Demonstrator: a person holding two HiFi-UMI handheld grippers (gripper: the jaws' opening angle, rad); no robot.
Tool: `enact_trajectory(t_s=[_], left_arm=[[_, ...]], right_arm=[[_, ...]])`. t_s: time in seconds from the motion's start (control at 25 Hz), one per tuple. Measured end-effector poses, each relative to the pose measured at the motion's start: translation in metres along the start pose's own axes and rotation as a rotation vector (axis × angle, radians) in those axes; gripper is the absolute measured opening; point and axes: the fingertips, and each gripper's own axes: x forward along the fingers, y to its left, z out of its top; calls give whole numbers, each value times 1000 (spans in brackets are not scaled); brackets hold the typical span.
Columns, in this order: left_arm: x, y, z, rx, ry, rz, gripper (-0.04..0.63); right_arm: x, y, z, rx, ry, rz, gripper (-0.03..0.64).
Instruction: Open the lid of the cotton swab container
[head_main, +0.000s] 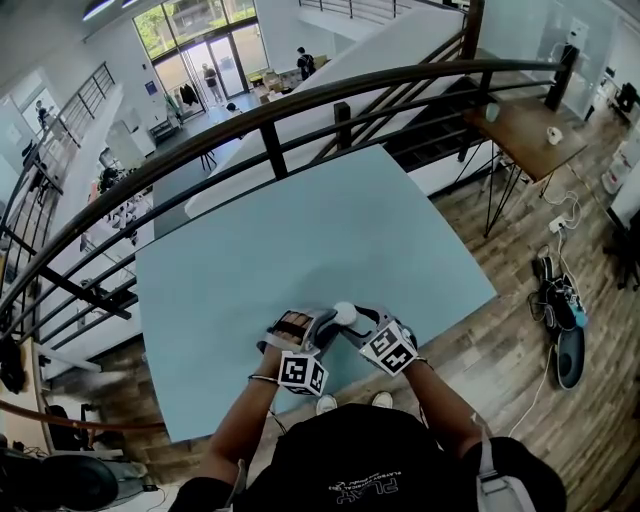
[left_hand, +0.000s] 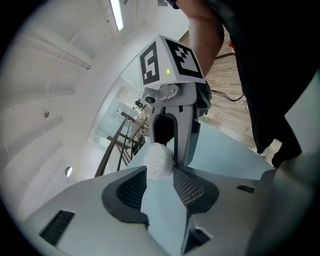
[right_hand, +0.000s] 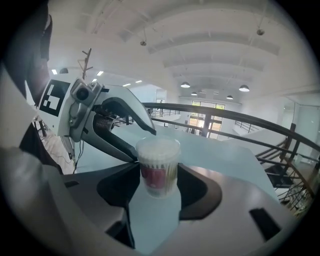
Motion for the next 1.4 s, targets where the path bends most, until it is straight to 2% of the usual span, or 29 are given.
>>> enact_trajectory(t_s=[0.12,0.2,0.4,1.4], left_arm=[[0,-3,0,27,7,-13,166],[-1,-3,-2,27,8,-14,167],[-2,-2,-3,-2,5,-24,161],[-15,-1,2,-3,4,-88,91]], right_arm=[[-1,2,1,-93,36,-11,242],[1,3,3,-119,45,-3,239],[1,4,3,-130,30,-5,230],[-9,9,9,-175,-19,-23,216]])
